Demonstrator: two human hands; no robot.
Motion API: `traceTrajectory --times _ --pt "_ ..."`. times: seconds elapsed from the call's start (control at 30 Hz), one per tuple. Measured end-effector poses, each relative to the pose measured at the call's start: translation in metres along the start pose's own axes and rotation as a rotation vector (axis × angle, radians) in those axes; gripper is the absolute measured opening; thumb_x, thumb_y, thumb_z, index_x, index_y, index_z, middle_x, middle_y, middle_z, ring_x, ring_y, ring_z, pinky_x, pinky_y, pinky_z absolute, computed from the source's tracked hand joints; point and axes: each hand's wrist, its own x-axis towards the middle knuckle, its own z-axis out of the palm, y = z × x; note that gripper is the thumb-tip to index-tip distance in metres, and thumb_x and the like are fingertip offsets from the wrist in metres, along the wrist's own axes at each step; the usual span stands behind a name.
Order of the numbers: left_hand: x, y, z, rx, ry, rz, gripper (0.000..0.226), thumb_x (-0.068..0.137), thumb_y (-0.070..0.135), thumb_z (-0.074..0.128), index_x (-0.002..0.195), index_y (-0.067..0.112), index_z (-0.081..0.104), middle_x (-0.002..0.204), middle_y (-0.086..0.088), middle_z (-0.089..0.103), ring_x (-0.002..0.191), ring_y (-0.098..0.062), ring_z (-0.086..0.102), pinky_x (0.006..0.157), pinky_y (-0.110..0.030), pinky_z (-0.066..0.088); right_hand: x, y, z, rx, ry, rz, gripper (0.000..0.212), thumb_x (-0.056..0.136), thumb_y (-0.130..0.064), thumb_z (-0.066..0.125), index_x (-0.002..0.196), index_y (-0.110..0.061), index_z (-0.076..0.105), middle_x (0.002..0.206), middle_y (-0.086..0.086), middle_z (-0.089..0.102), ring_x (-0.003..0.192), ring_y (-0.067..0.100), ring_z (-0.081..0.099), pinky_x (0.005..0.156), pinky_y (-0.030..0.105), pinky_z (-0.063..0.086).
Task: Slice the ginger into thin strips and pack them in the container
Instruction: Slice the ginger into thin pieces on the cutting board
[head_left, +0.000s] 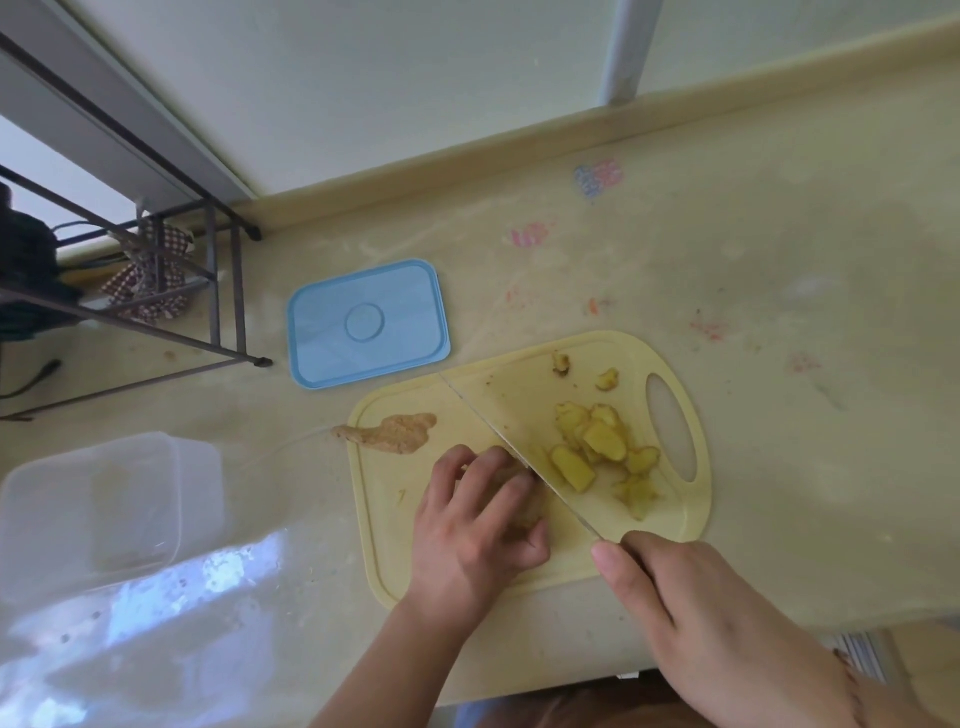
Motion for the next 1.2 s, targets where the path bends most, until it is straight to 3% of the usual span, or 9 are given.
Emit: traceTrajectory --times 0.2,0.37,0.43,0.5,0.53,0.63,0.7,0.83,1.2 --pt "0.001 -0.001 0.001 -0.008 -0.004 -0.004 0.021 0.073 0.026 0.076 0.088 0.011 0.076 0.105 -0.006 0.069 0.089 -0.039 0.057 0.086 -0.033 0.045 0.004 0.002 -0.001 0.031 0.003 -0.003 0.059 0.083 -0.070 0.012 0.061 -0.021 0.038 0.067 -0.027 0.054 0.059 0.009 0.048 0.055 0.025 0.035" --pt "0.000 -0.003 0.004 -0.007 -0.007 -0.011 0.026 0.069 0.029 0.083 0.089 0.012 0.077 0.106 -0.006 0.069 0.090 -0.038 0.057 0.086 -0.032 0.045 0.018 -0.004 0.004 0.064 0.019 -0.025 0.049 0.086 -0.064 0.020 0.060 -0.028 0.042 0.049 -0.004 0.049 0.055 0.005 0.050 0.053 0.021 0.036" --pt "0.000 -0.002 0.005 -0.012 0.002 -0.016 0.025 0.069 0.027 0.083 0.088 0.011 0.077 0.106 -0.007 0.070 0.089 -0.039 0.057 0.084 -0.035 0.047 0.028 -0.007 0.009 0.082 0.005 -0.047 0.045 0.086 -0.062 0.019 0.062 -0.033 0.045 0.055 -0.020 0.058 0.057 -0.003 0.052 0.054 0.016 0.036" --pt "0.001 0.000 0.004 -0.018 0.020 -0.014 0.021 0.072 0.026 0.081 0.085 0.011 0.076 0.106 -0.008 0.070 0.088 -0.040 0.057 0.083 -0.037 0.048 0.035 -0.009 0.015 0.082 -0.019 -0.081 0.046 0.085 -0.062 0.017 0.069 -0.035 0.051 0.059 -0.044 0.050 0.059 -0.010 0.052 0.054 0.013 0.036" --pt "0.001 0.000 0.004 -0.016 0.026 -0.013 0.020 0.072 0.026 0.081 0.083 0.010 0.076 0.105 -0.008 0.070 0.087 -0.040 0.058 0.083 -0.038 0.048 0.037 -0.008 0.017 0.083 -0.010 -0.095 0.048 0.085 -0.064 0.016 0.072 -0.035 0.052 0.060 -0.045 0.051 0.060 -0.011 0.052 0.054 0.013 0.036" --pt "-0.001 0.002 0.001 0.001 0.017 -0.010 0.020 0.076 0.028 0.077 0.085 0.010 0.075 0.102 -0.008 0.069 0.090 -0.038 0.058 0.083 -0.038 0.049 0.038 0.004 0.018 0.106 0.063 -0.090 0.047 0.087 -0.062 0.019 0.066 -0.031 0.048 0.053 -0.011 0.055 0.058 -0.005 0.052 0.055 0.016 0.037" --pt "-0.003 0.004 -0.003 -0.003 -0.001 -0.038 0.022 0.078 0.029 0.075 0.087 0.010 0.075 0.103 -0.008 0.068 0.094 -0.037 0.058 0.084 -0.039 0.050 0.036 0.010 0.015 0.127 0.094 -0.069 0.054 0.087 -0.064 0.020 0.064 -0.024 0.048 0.052 -0.002 0.049 0.055 0.003 0.052 0.054 0.022 0.039" --pt "-0.004 0.008 -0.005 -0.002 0.002 -0.062 0.020 0.078 0.027 0.074 0.088 0.011 0.074 0.106 -0.007 0.067 0.098 -0.036 0.057 0.087 -0.036 0.050 0.022 0.012 0.013 0.106 0.096 -0.079 0.058 0.086 -0.065 0.021 0.065 -0.019 0.048 0.054 0.005 0.053 0.054 0.013 0.054 0.056 0.031 0.041" --pt "-0.003 0.003 -0.001 0.004 0.008 -0.038 0.017 0.074 0.025 0.074 0.085 0.011 0.075 0.105 -0.006 0.069 0.094 -0.039 0.059 0.086 -0.037 0.050 -0.003 0.004 0.008 0.017 0.094 -0.064 0.054 0.084 -0.066 0.016 0.063 -0.023 0.038 0.053 0.001 0.044 0.059 0.010 0.048 0.055 0.025 0.036"
